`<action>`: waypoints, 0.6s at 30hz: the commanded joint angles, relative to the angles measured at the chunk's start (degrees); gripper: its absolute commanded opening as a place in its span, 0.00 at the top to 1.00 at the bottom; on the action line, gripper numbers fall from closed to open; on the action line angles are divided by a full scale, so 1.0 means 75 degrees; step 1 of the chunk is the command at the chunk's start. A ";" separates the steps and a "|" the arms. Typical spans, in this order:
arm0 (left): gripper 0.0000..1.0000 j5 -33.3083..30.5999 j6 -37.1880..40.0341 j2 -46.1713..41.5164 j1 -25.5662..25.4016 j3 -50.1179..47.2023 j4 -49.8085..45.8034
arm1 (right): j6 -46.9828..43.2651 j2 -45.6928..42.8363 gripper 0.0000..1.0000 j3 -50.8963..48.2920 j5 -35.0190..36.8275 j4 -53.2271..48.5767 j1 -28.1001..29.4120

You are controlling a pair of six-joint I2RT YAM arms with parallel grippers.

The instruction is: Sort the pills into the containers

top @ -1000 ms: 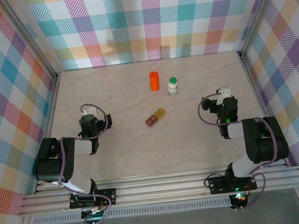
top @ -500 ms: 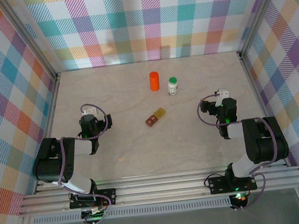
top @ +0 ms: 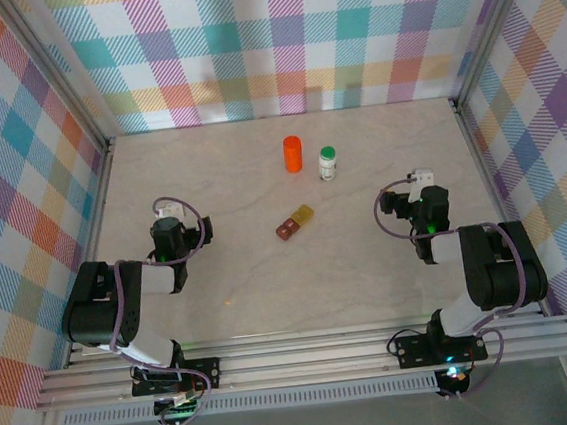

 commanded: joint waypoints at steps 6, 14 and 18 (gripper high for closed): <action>0.00 0.0062 0.0017 -0.0031 0.0048 0.0138 0.0225 | 0.0116 -0.0039 0.01 -0.0038 -0.0096 0.0092 0.0005; 0.00 0.0159 -0.0010 -0.0007 0.0095 0.0226 0.0091 | 0.0120 -0.0038 0.01 -0.0038 -0.0106 0.0089 0.0005; 0.00 0.0209 0.0006 -0.0020 0.0106 0.0185 0.0155 | 0.0124 -0.0038 0.01 -0.0038 -0.0101 0.0089 0.0005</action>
